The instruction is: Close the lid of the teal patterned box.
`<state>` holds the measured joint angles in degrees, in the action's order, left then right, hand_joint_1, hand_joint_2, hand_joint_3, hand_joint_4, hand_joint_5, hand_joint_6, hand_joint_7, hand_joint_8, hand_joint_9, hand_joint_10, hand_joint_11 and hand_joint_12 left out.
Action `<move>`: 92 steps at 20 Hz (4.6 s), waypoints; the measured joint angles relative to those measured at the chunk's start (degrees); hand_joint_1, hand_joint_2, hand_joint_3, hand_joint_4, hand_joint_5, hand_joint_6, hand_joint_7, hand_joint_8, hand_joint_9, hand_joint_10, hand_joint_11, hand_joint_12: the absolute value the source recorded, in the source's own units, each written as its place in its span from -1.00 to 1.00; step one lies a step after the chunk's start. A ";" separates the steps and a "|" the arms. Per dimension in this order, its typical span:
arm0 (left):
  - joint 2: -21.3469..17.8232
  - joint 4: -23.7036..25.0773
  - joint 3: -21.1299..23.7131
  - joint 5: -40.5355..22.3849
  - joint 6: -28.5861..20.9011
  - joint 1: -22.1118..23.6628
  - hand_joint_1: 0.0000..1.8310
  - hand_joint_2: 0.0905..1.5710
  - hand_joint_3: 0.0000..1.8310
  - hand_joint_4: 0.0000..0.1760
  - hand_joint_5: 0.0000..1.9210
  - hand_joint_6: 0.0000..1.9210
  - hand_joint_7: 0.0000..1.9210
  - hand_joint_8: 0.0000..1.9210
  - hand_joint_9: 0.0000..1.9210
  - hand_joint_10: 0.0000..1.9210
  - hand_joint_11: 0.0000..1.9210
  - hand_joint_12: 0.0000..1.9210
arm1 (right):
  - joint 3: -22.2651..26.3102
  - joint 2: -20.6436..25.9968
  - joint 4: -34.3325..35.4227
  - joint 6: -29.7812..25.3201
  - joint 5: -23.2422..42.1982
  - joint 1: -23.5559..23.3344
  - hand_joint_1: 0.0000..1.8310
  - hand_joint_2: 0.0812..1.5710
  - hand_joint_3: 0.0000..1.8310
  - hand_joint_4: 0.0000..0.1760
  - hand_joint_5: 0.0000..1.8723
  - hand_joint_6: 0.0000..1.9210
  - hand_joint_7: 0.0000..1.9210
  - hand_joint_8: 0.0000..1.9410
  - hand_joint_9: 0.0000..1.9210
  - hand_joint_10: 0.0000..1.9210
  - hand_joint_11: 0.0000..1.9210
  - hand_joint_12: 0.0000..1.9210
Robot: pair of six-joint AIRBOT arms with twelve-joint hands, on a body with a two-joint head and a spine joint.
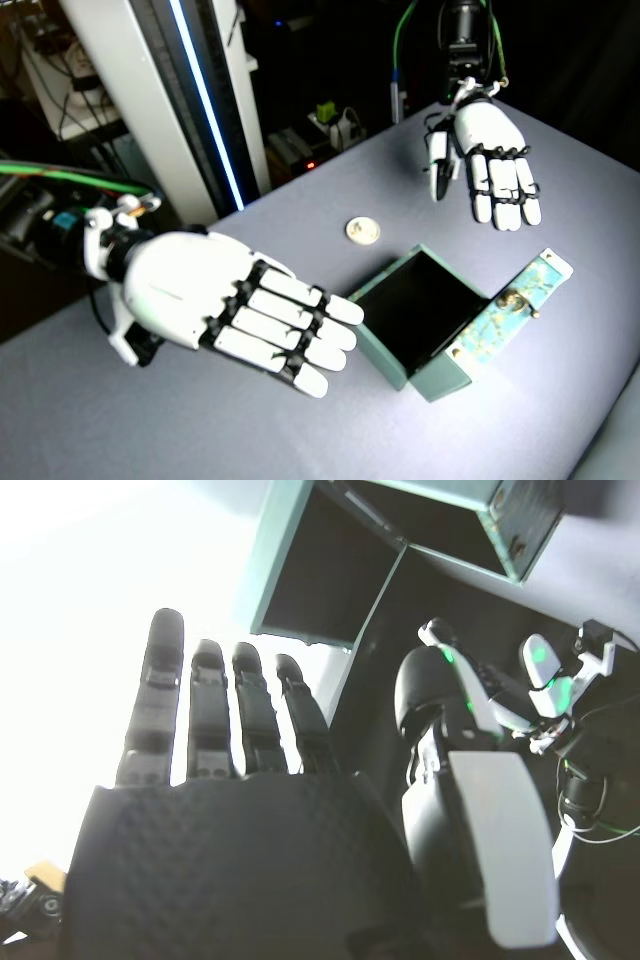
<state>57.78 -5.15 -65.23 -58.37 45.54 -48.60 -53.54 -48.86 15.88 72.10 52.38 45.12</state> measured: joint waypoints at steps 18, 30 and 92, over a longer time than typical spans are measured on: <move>4.81 3.39 -4.17 5.51 -1.95 4.72 -0.81 0.73 -1.00 -0.36 -0.97 -0.99 -1.00 -1.00 -1.00 -1.00 -1.00 -0.72 | -10.47 -8.28 2.01 -1.44 -4.00 -12.94 -0.73 0.85 -1.00 -1.00 -1.00 -1.00 -0.99 -1.00 -0.98 -0.96 -1.00 0.19; 8.90 6.29 -7.63 9.73 -3.65 7.69 -0.83 0.76 -0.99 -0.34 -0.90 -0.98 -1.00 -1.00 -1.00 -1.00 -1.00 -1.00 | -26.18 -21.05 5.40 -1.44 -22.62 -24.13 -0.98 0.67 -1.00 -1.00 -0.97 -0.99 -0.91 -0.99 -0.90 -0.96 -1.00 0.13; -5.29 0.74 6.73 -16.22 1.22 -7.17 -0.74 0.85 -1.00 -0.95 -0.97 -1.00 -0.96 -1.00 -0.97 -0.99 -1.00 -0.83 | 0.02 1.55 -6.80 -16.57 13.38 -2.01 -0.95 0.73 -1.00 -1.00 -0.90 -0.10 -0.82 -0.41 -0.99 0.00 -0.99 0.76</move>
<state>52.49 -4.40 -58.50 -74.59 46.76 -55.77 -53.52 -47.31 9.08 55.53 65.76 43.11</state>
